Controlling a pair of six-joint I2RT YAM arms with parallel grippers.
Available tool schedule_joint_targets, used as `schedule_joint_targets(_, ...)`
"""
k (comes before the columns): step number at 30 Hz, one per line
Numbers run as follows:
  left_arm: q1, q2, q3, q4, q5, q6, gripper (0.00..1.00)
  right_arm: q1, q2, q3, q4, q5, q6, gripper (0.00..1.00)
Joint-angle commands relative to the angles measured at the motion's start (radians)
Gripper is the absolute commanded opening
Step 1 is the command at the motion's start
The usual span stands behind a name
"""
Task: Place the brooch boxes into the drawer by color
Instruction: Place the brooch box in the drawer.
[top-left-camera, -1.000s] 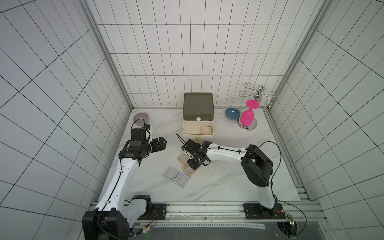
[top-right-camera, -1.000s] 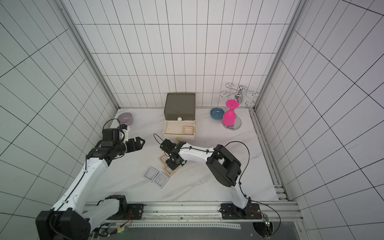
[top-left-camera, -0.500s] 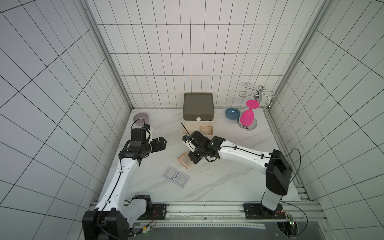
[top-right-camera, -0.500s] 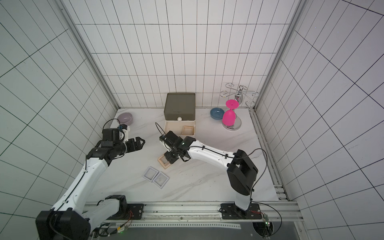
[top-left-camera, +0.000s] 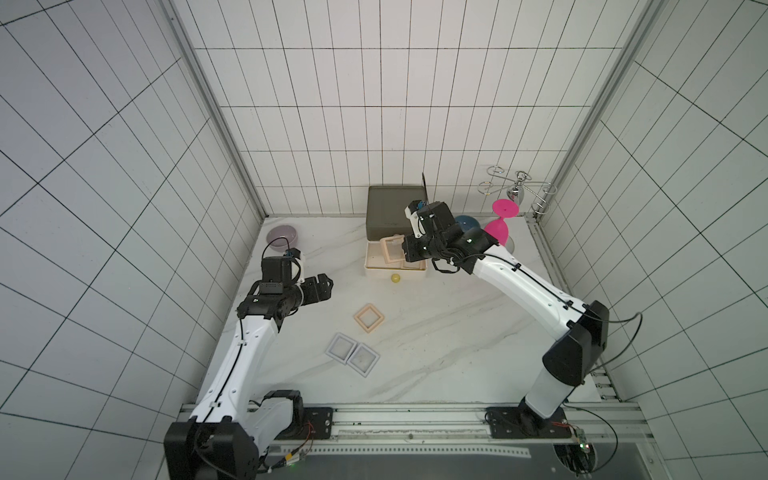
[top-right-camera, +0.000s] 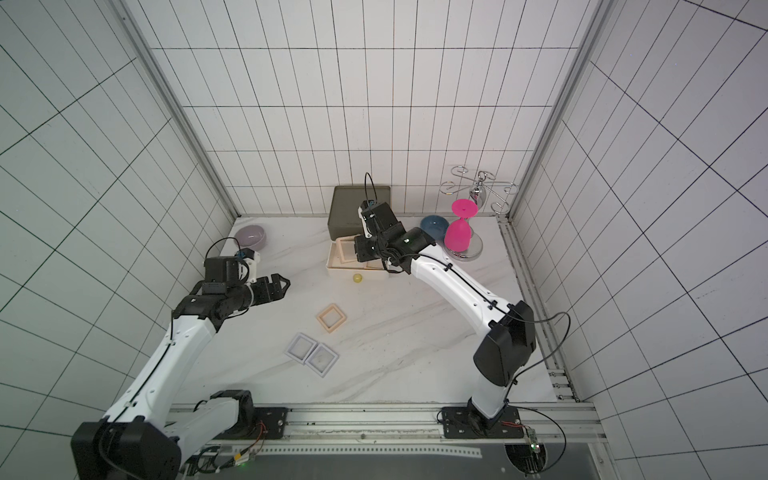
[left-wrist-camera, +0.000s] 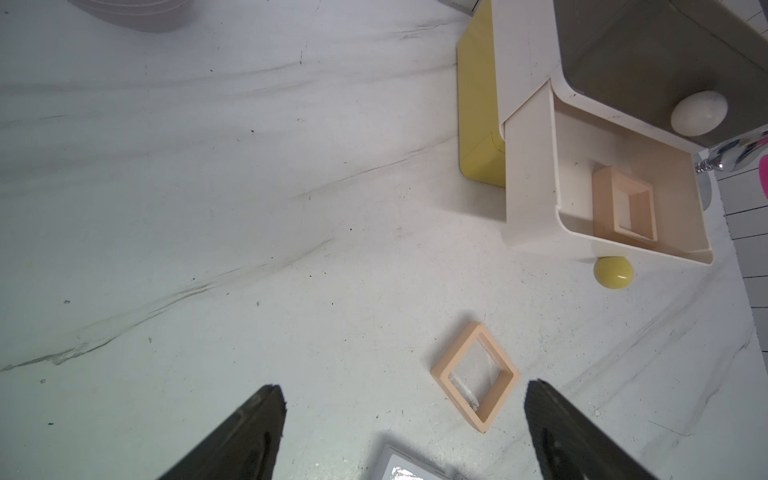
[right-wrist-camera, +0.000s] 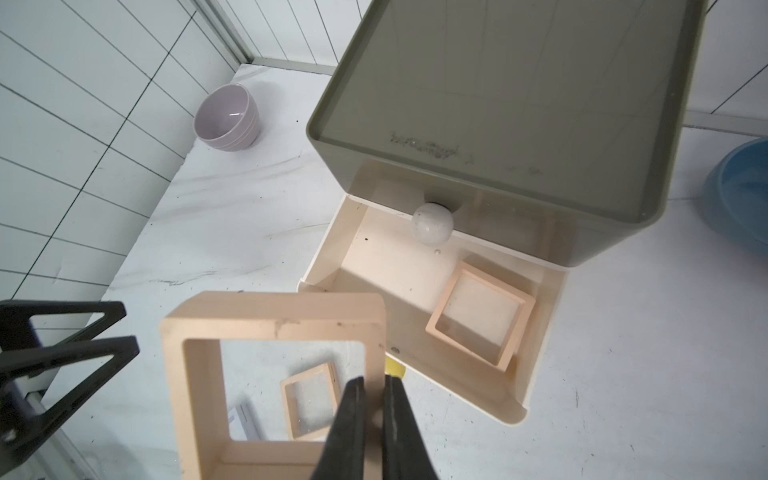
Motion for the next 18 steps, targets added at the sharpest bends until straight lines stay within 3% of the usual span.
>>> schedule_joint_targets(1, 0.003, -0.021, 0.003, 0.007, 0.006, -0.001, 0.94, 0.004, 0.068, 0.06, -0.041, 0.065, 0.079, 0.03)
schedule_joint_targets(18, 0.002, -0.026, 0.001, 0.012, 0.01, -0.001, 0.94, 0.004, 0.202, 0.091, 0.046, 0.132, 0.156, 0.03)
